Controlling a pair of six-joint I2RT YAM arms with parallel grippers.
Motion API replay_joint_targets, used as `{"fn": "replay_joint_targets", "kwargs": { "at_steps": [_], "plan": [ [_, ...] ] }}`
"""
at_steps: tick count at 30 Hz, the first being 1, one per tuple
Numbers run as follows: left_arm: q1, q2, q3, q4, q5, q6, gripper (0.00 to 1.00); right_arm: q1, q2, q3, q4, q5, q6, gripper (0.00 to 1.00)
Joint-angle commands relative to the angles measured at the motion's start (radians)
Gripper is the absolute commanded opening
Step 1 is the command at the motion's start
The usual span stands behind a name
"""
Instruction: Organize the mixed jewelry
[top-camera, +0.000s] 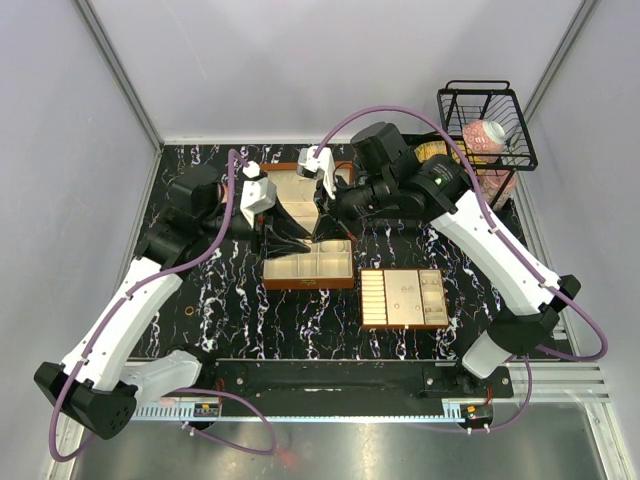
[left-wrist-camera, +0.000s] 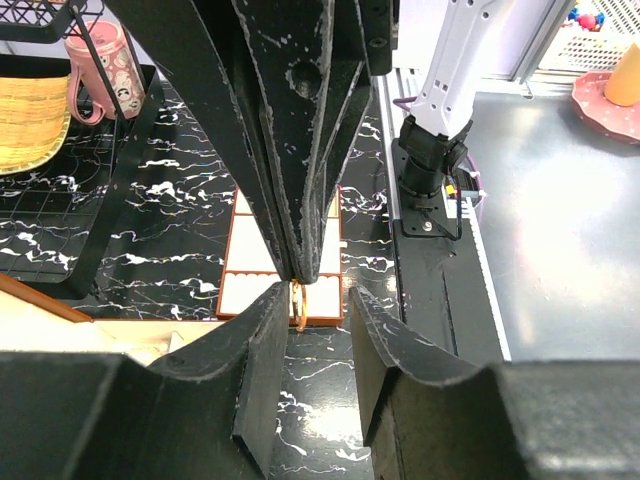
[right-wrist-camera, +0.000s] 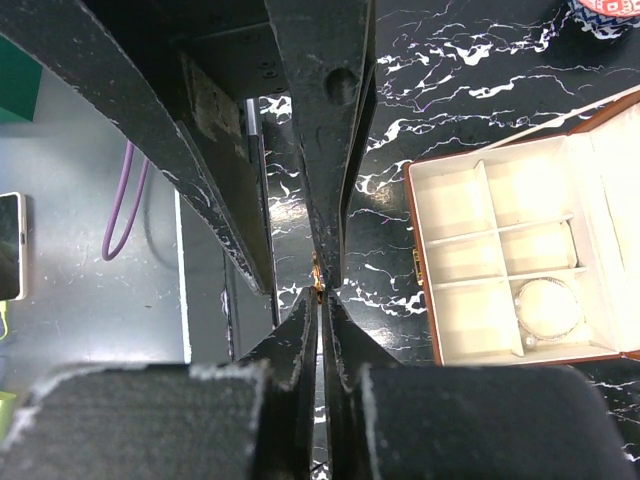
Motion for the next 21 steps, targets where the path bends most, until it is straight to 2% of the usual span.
{"fn": "replay_joint_targets", "kwargs": {
  "at_steps": [1,12,21],
  "plan": [
    [0.007,-0.014,0.006,0.083,-0.034,0.007,0.36,0.004,-0.038,-0.005,0.010,-0.004,-0.007,0.00],
    [0.013,-0.008,0.005,0.086,-0.077,0.013,0.36,0.004,-0.050,-0.011,0.004,-0.004,-0.014,0.00],
    [0.020,-0.013,0.018,0.071,-0.043,0.005,0.43,0.004,-0.073,-0.054,0.006,0.097,-0.045,0.00]
  ]
}}
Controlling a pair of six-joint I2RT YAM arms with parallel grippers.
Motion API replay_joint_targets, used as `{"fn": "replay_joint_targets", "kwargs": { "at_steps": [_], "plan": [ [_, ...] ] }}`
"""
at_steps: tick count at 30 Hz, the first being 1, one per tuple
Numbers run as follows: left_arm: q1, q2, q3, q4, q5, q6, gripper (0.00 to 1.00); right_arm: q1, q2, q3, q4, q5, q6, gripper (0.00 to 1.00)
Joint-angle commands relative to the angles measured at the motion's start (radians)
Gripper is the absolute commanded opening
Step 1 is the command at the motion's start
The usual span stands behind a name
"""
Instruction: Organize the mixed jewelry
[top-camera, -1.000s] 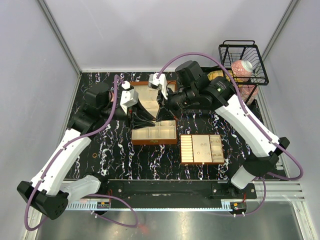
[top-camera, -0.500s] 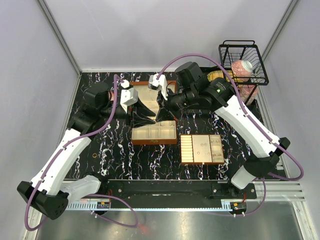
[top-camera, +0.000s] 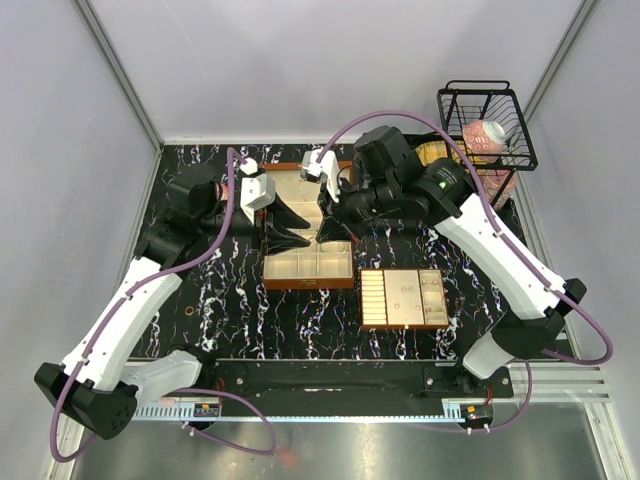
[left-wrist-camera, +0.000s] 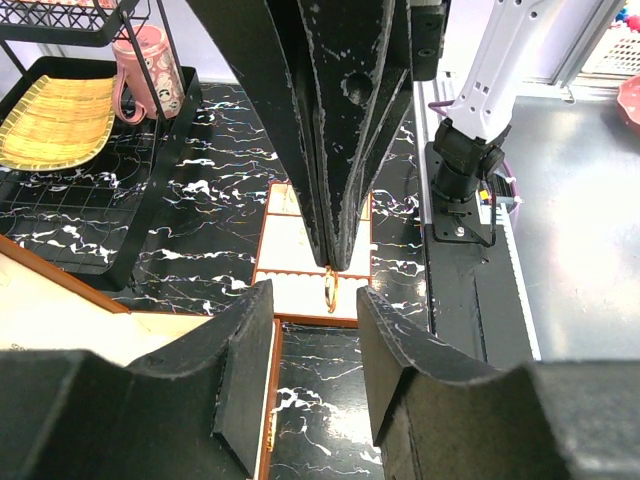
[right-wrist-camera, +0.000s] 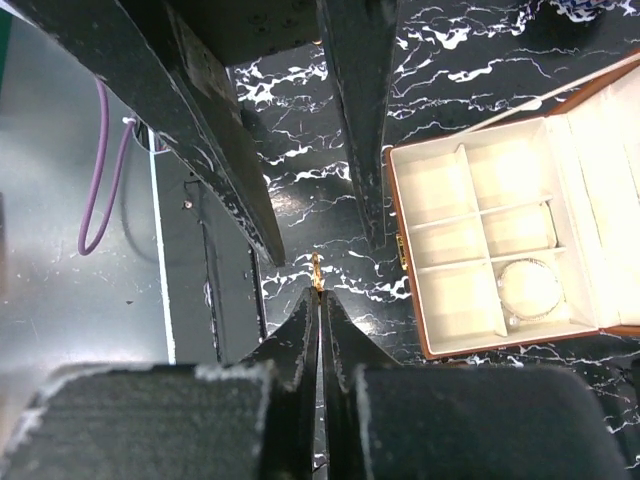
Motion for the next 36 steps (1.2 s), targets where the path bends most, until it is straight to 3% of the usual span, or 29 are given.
{"fn": "replay_joint_targets", "kwargs": {
  "at_steps": [1,12,24,36],
  "plan": [
    [0.010,-0.013,0.020,0.038,0.021,-0.001,0.43,0.004,-0.055,-0.034,0.008,0.072,-0.031,0.00],
    [0.053,-0.024,0.031,-0.032,0.021,0.034,0.48,0.001,-0.122,-0.230,0.031,0.192,-0.107,0.00],
    [0.227,-0.053,0.015,-0.075,0.064,0.057,0.50,-0.043,-0.162,-0.493,0.057,0.344,-0.236,0.00],
    [0.434,0.001,-0.006,-0.046,0.181,0.048,0.58,-0.119,-0.205,-0.749,0.138,0.348,-0.455,0.00]
  ]
}}
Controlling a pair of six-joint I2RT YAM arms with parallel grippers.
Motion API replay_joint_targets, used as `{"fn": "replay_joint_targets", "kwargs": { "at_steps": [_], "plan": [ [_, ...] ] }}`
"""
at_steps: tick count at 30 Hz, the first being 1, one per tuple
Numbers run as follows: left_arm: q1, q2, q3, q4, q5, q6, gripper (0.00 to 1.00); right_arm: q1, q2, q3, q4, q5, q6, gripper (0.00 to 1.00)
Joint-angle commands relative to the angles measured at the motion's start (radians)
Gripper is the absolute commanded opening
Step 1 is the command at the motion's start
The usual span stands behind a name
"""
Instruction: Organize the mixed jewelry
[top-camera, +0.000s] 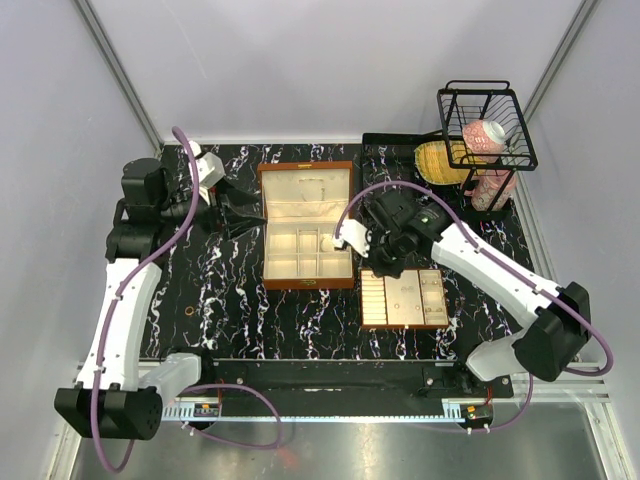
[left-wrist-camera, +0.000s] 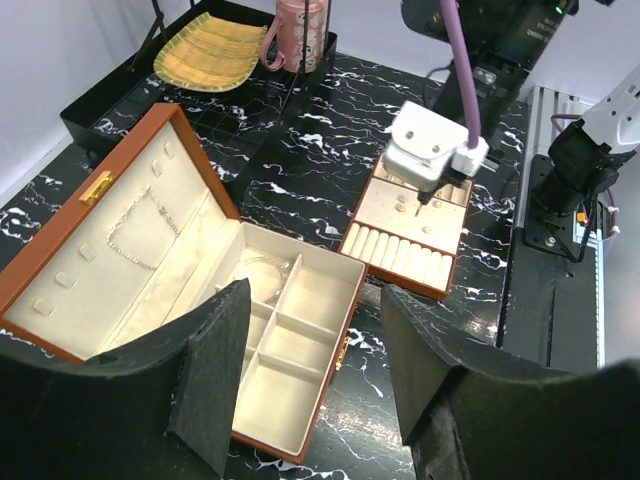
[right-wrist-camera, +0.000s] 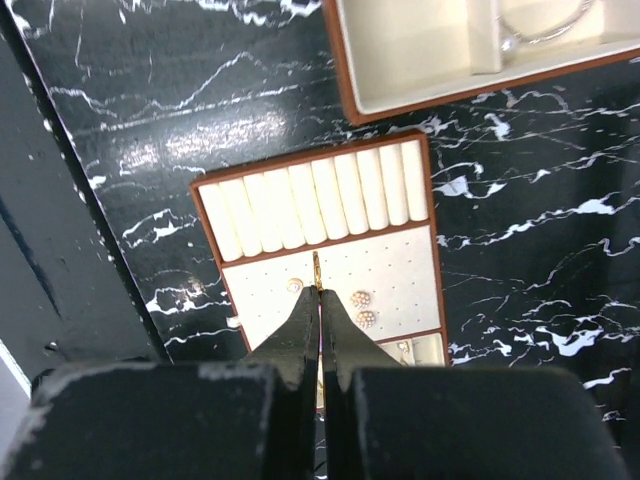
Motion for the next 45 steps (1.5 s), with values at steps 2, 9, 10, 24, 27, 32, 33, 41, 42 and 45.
{"fn": "replay_joint_targets", "kwargs": {
  "at_steps": [2,9,10,24,27,32,33,41,42,45],
  "plan": [
    [0.049,0.035,0.002,0.045,0.085,-0.001,0.60,-0.009,-0.023,-0.086,0.071,0.020,-0.142,0.00],
    [0.107,0.059,0.002,0.040,0.084,0.003,0.66,-0.014,0.037,-0.145,0.130,0.025,-0.187,0.00],
    [0.113,0.058,0.001,0.034,0.079,0.009,0.67,-0.014,0.042,-0.157,0.137,0.025,-0.190,0.00],
    [0.139,0.079,-0.015,-0.006,0.079,0.054,0.70,-0.015,0.145,-0.234,0.252,0.027,-0.239,0.00],
    [0.144,0.085,-0.018,-0.007,0.084,0.059,0.70,-0.015,0.158,-0.229,0.251,0.020,-0.237,0.00],
    [0.145,0.098,-0.024,-0.007,0.085,0.065,0.70,-0.015,0.171,-0.228,0.251,0.008,-0.231,0.00],
    [0.147,0.099,-0.024,-0.009,0.085,0.066,0.70,-0.014,0.172,-0.229,0.251,0.007,-0.231,0.00],
    [0.153,0.113,-0.033,-0.010,0.087,0.077,0.70,-0.014,0.166,-0.237,0.251,-0.004,-0.223,0.00],
    [0.151,0.115,-0.035,-0.010,0.088,0.079,0.70,-0.015,0.165,-0.237,0.251,-0.006,-0.222,0.00],
    [0.153,0.116,-0.038,-0.010,0.088,0.080,0.70,-0.015,0.163,-0.243,0.251,-0.010,-0.219,0.00]
  ]
}}
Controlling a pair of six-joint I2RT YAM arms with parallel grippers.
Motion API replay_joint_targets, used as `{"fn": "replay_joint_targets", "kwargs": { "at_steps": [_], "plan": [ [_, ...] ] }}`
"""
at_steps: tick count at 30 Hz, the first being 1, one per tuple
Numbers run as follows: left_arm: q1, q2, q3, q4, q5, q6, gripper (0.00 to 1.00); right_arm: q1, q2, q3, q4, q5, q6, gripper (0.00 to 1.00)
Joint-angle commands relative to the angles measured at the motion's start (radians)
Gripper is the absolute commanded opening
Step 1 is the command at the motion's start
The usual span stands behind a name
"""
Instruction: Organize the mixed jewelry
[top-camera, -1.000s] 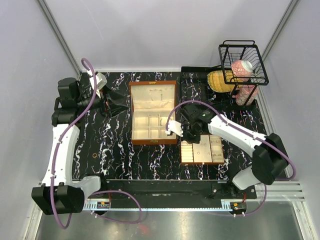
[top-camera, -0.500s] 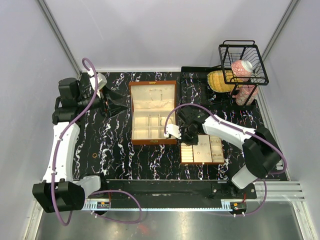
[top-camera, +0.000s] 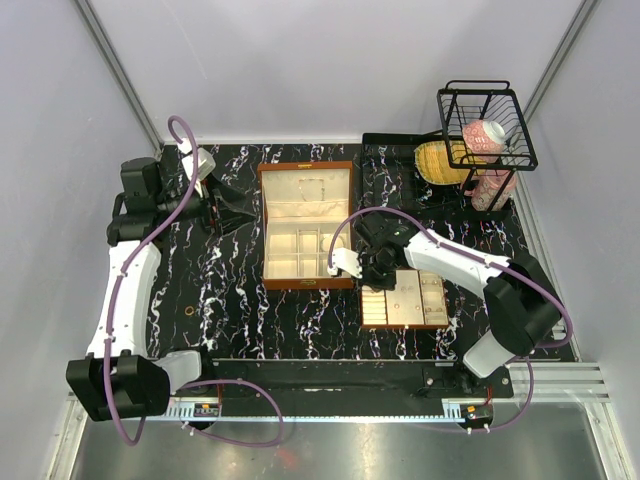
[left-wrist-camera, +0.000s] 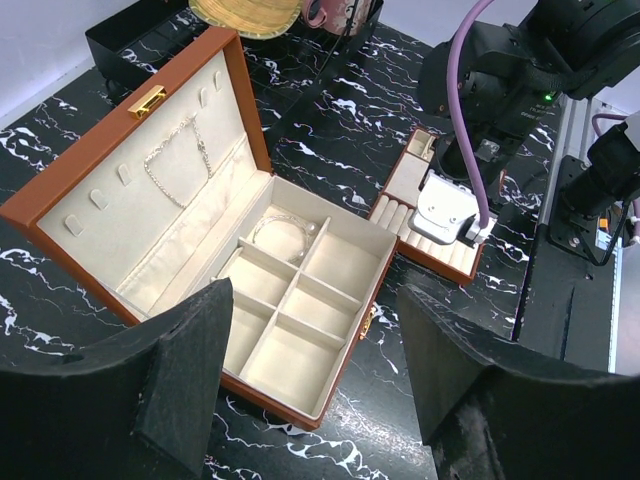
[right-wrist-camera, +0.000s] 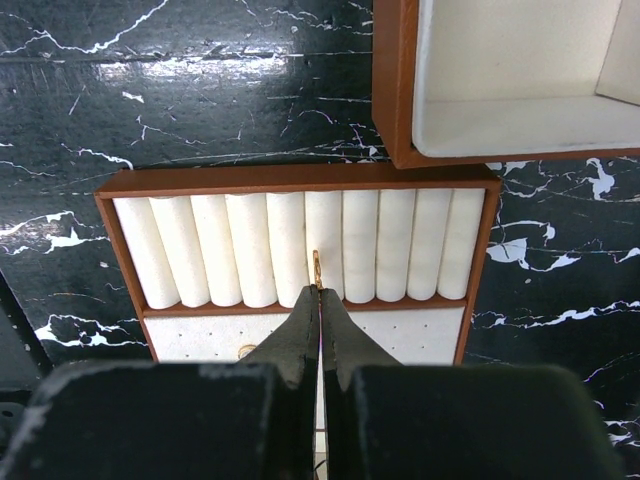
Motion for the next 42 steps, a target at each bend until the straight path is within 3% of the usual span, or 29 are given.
{"fn": "replay_joint_targets", "kwargs": {
  "at_steps": [1,35,40,42],
  "plan": [
    [0.010,0.007,-0.009,0.019,0.044,0.030,0.70,-0.008,-0.008,-0.006,0.015,-0.027,-0.002,0.00],
    [0.021,0.018,-0.018,-0.013,0.050,0.065,0.70,-0.008,0.084,-0.032,0.072,-0.036,0.035,0.00],
    [0.026,0.021,-0.013,-0.040,0.040,0.098,0.70,-0.006,0.052,-0.010,0.053,-0.021,0.048,0.11],
    [0.027,0.022,-0.009,-0.056,0.029,0.125,0.70,-0.008,0.034,0.002,0.035,-0.018,0.061,0.20]
  ]
}}
